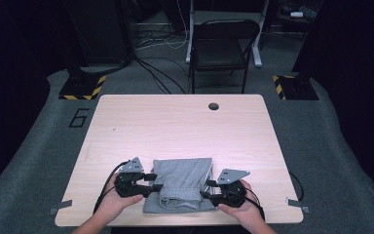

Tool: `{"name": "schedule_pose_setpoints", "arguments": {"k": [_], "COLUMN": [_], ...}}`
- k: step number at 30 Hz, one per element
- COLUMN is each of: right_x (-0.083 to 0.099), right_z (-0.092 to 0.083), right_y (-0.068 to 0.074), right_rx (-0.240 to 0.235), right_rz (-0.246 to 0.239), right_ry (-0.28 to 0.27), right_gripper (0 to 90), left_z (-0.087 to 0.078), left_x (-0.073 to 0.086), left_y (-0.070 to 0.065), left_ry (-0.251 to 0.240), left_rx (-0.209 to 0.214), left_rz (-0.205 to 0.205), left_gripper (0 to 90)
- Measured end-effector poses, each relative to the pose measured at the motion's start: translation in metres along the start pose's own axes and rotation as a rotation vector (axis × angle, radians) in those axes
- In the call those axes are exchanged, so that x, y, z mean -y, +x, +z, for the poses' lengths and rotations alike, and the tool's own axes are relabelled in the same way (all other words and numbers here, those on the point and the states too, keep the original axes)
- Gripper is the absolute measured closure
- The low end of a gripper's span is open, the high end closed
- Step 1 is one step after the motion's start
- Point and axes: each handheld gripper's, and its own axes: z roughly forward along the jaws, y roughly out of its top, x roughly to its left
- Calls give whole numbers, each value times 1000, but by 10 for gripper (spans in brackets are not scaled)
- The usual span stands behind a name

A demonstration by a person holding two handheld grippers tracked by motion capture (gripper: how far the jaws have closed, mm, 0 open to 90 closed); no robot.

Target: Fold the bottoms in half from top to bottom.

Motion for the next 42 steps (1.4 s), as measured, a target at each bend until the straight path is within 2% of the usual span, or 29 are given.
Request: {"name": "schedule_pose_setpoints", "arguments": {"k": [2, 6, 7, 9, 13, 14, 16, 18, 22, 24, 27, 29, 34, 36, 39, 42], "right_x": [-5, -13, -15, -17, -15, -14, -11, -9, -6, -4, 1, 3, 5, 6, 5, 4], "right_z": [5, 17, 20, 28, 39, 40, 42, 43, 45, 47, 49, 50, 50, 50, 51, 50], "right_y": [-1, -4, -5, -6, -4, -3, -2, -1, 1, 2, 0, 0, 0, 1, 2, 1], "right_rx": [1, -15, -17, -29, -40, -38, -41, -50, -53, -61, -77, -84, -82, -81, -74, -78], "right_rz": [-8, 17, 22, 23, 18, 15, 17, 17, -10, -18, -19, 14, 27, 9, 15, -8], "right_ry": [-9, -8, -12, -6, 20, 22, 34, 42, 64, 81, 95, 104, 119, 127, 122, 124], "right_gripper": [508, 509, 510, 512, 516, 516, 517, 516, 515, 513, 513, 513, 520, 523, 523, 522], "left_z": [8, 23, 26, 29, 32, 33, 35, 35, 38, 38, 41, 42, 44, 45, 45, 43], "left_x": [-1, -3, -3, -1, 5, 7, 10, 12, 14, 16, 19, 21, 24, 25, 24, 22], "left_y": [5, 12, 13, 13, 11, 10, 8, 7, 4, 4, 3, 3, 3, 2, 3, 4], "left_ry": [7, 6, 4, -1, 12, 15, 29, 38, 52, 61, 50, 55, 52, 43, 48, 48], "left_rx": [-1, 11, 22, 16, 1, 4, 4, 13, 21, 35, 34, 39, 48, 38, 40, 46], "left_rz": [-4, -16, -31, -34, 1, -2, 18, 20, 44, 38, 24, 25, 14, 8, 9, -10], "left_gripper": [491, 487, 485, 483, 482, 482, 481, 484, 484, 484, 483, 484, 484, 484, 484, 482]}}
